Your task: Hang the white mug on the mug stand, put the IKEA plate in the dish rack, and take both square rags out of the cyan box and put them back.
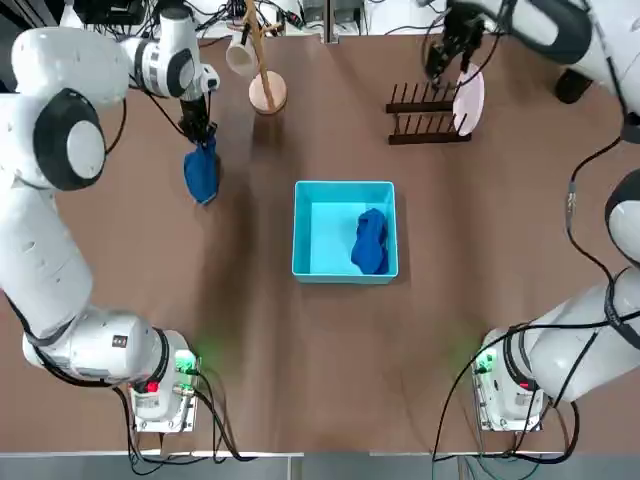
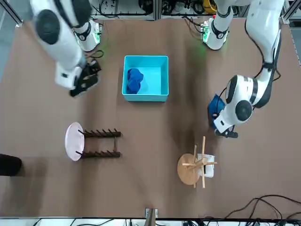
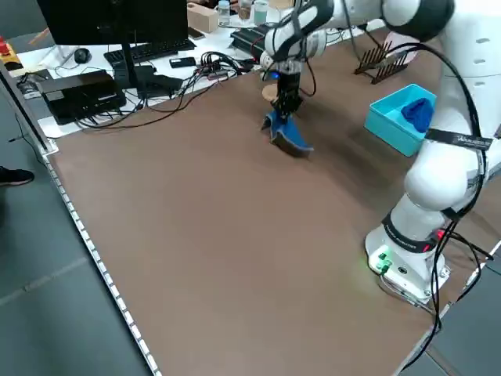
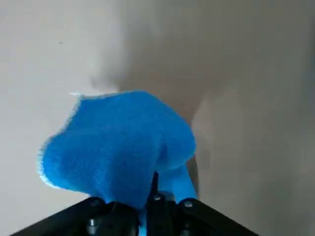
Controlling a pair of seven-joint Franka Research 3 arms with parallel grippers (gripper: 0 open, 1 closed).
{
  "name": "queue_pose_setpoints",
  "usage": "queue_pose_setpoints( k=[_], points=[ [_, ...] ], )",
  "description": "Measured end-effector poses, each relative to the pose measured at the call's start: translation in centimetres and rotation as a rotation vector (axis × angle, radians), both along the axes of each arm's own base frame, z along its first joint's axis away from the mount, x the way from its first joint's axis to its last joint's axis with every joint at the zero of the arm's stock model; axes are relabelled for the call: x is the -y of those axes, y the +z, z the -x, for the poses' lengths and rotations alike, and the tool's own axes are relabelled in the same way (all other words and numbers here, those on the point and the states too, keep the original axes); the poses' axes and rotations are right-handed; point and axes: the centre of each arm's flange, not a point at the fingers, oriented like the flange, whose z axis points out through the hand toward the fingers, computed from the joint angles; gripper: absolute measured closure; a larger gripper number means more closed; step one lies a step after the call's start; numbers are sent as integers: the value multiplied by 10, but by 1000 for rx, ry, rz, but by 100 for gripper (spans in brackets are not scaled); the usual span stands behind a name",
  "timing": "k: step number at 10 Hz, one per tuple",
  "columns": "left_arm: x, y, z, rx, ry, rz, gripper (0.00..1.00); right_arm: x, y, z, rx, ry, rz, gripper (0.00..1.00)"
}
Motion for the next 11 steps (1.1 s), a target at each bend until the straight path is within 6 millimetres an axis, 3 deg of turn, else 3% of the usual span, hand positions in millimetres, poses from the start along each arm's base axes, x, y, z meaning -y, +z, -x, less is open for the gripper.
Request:
queue_pose_setpoints(
  k=[2, 4, 7, 9, 11],
  points=[
    [-4, -27, -2, -23, -12, 2, 96, -28, -43, 11, 13, 18, -58, 1],
    [-39, -31, -6, -39, -33, -10, 96, -51, -94, 31, 47, -11, -81, 1],
    [-115, -36, 3, -92, -50, -33, 96, -92, -155, 85, 76, -49, -76, 1],
    [-175, -31, 13, -121, -103, -23, 96, -114, -171, 117, 69, -50, -60, 1],
    [-253, -22, 27, -141, -159, 8, 96, -137, -182, 148, 82, -51, -62, 1]
  ],
)
